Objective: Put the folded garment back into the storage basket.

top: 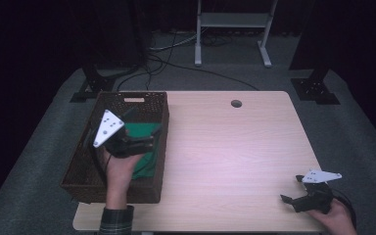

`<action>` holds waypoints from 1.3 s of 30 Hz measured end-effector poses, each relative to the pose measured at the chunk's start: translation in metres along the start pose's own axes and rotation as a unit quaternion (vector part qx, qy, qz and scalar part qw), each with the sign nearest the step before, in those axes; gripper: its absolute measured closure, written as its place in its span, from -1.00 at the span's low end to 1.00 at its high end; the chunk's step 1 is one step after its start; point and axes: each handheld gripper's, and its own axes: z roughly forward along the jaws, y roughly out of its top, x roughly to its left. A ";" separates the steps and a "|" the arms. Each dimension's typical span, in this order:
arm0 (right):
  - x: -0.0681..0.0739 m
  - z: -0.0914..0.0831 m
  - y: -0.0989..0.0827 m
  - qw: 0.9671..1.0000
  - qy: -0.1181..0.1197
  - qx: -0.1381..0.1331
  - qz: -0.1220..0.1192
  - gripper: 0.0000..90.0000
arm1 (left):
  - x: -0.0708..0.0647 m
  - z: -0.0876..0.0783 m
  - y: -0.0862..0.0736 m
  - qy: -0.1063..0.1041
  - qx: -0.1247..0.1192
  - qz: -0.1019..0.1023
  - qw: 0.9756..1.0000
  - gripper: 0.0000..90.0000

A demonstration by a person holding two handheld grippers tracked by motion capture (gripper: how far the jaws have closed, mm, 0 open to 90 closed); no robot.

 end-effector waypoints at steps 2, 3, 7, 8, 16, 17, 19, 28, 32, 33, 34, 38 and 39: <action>0.000 0.000 0.000 1.000 0.000 0.000 0.000 -1.00 | -0.013 0.009 -0.002 -0.011 -0.002 0.003 1.000 -1.00; 0.000 0.000 0.000 1.000 0.000 0.000 0.000 -1.00 | -0.019 0.013 -0.003 -0.014 -0.006 0.004 1.000 -1.00; 0.000 0.000 0.000 1.000 0.000 0.000 0.000 -1.00 | -0.042 0.030 -0.010 -0.033 -0.004 0.010 0.999 -1.00; 0.000 0.000 0.000 1.000 0.000 0.000 0.000 -1.00 | -0.048 0.035 -0.012 -0.038 -0.002 0.012 0.999 -1.00; 0.000 0.000 0.000 1.000 0.000 0.000 0.000 -1.00 | -0.082 0.061 -0.039 -0.078 0.016 0.010 0.997 -1.00; 0.000 0.000 0.000 1.000 0.000 0.000 0.000 -1.00 | -0.085 0.063 -0.043 -0.081 0.018 0.011 0.997 -1.00; 0.000 0.000 0.000 1.000 0.000 0.000 0.000 -1.00 | -0.090 0.067 -0.051 -0.087 0.022 0.007 0.996 -1.00; -0.001 0.000 0.000 1.000 0.002 0.000 -0.002 -1.00 | -0.102 0.071 -0.086 -0.099 0.026 -0.001 0.995 -1.00; -0.001 0.000 0.000 1.000 0.002 0.000 -0.003 -1.00 | -0.105 0.072 -0.104 -0.105 0.035 0.001 0.994 -1.00; -0.001 0.000 0.000 1.000 0.002 0.000 -0.002 -1.00 | -0.106 0.072 -0.108 -0.106 0.036 -0.002 0.994 -1.00; -0.001 0.000 0.000 1.000 0.002 0.000 -0.002 -1.00 | -0.107 0.072 -0.111 -0.107 0.038 -0.003 0.994 -1.00; -0.001 0.000 0.000 1.000 0.002 0.000 -0.002 -1.00 | -0.108 0.072 -0.127 -0.106 0.044 -0.007 0.993 -1.00; -0.001 0.000 0.000 1.000 0.002 0.000 -0.002 -1.00 | -0.108 0.072 -0.130 -0.107 0.047 -0.009 0.993 -1.00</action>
